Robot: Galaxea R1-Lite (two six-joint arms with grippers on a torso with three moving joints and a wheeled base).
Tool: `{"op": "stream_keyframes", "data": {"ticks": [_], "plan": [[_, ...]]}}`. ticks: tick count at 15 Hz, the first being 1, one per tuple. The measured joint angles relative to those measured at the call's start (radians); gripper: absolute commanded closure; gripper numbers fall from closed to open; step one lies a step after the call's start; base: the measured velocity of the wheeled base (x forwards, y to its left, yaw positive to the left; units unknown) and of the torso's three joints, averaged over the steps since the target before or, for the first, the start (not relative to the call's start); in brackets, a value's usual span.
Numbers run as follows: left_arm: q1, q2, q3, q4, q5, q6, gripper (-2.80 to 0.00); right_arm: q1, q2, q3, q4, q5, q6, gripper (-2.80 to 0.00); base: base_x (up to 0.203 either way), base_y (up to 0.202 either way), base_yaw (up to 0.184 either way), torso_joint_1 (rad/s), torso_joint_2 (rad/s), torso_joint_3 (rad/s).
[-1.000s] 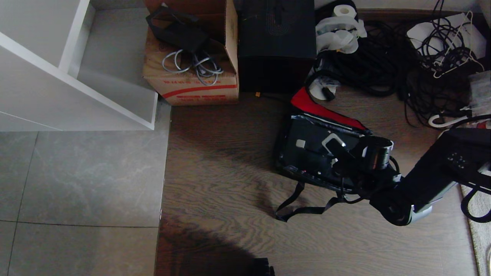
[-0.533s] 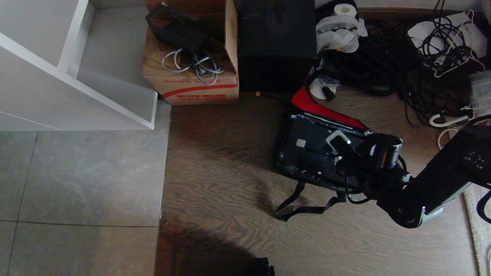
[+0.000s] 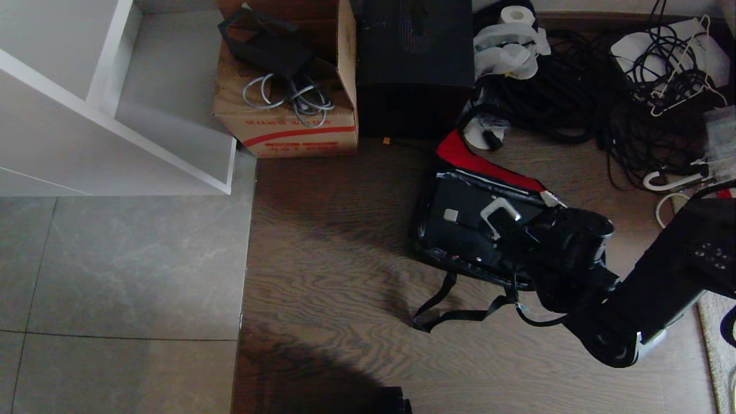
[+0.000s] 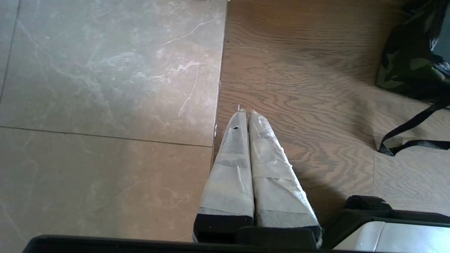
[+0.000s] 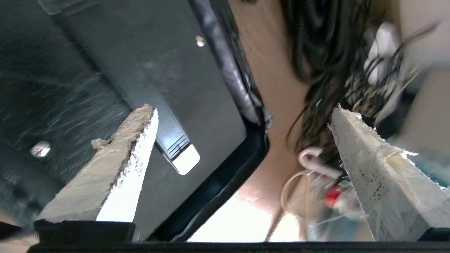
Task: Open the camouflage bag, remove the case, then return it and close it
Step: Grip the handle
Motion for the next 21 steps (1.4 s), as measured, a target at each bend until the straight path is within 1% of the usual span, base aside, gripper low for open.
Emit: {"op": "stream_keyframes", "data": {"ticks": [1,3,5,7,11,12,13,15,17,19,21], "plan": [[-0.001,0.000,0.000,0.000,0.000,0.001,0.00,0.007,0.004,0.024,-0.028,0.000,-0.033,-2.80,0.000,0.000,0.000,0.000,0.00,0.000],[0.000,0.000,0.000,0.000,0.000,0.001,0.00,0.012,0.002,0.060,-0.037,-0.004,-0.041,-2.80,0.000,0.000,0.000,0.000,0.00,0.000],[-0.001,0.000,0.000,0.000,0.000,0.000,0.00,0.012,-0.020,0.046,-0.018,-0.012,-0.050,-2.80,0.000,0.000,0.000,0.000,0.00,0.000],[-0.001,0.000,0.000,0.000,0.000,0.000,0.00,0.012,-0.046,0.008,0.089,-0.016,-0.029,-2.80,0.000,0.000,0.000,0.000,0.00,0.000],[0.000,0.000,0.000,0.000,0.000,0.001,0.00,0.011,-0.071,-0.147,0.454,-0.027,0.133,-2.80,0.000,0.000,0.000,0.000,0.00,0.000],[-0.001,0.000,0.000,0.000,0.000,0.000,0.00,0.011,-0.063,-0.164,0.476,-0.031,0.137,-2.80,0.000,0.000,0.000,0.000,0.00,0.000],[0.000,0.000,0.000,0.000,0.000,0.000,0.00,0.011,-0.048,-0.174,0.449,-0.034,0.115,-2.80,0.000,0.000,0.000,0.000,0.00,0.000],[0.000,0.000,0.000,0.000,0.000,0.000,0.00,0.014,-0.016,-0.179,0.353,-0.046,0.037,-2.80,0.000,0.000,0.000,0.000,0.00,0.000],[0.000,0.000,0.000,0.000,0.000,0.000,0.00,0.021,0.034,-0.180,0.224,-0.072,-0.074,-2.80,0.000,0.000,0.000,0.000,0.00,0.000],[-0.001,0.000,0.000,0.000,0.000,0.000,0.00,0.025,0.090,-0.183,0.086,-0.079,-0.192,-2.80,0.000,0.000,0.000,0.000,0.00,0.000],[0.000,0.000,0.000,0.000,0.000,0.000,0.00,0.026,0.125,-0.188,0.058,-0.075,-0.237,-2.80,0.000,0.000,0.000,0.000,0.00,0.000]]}}
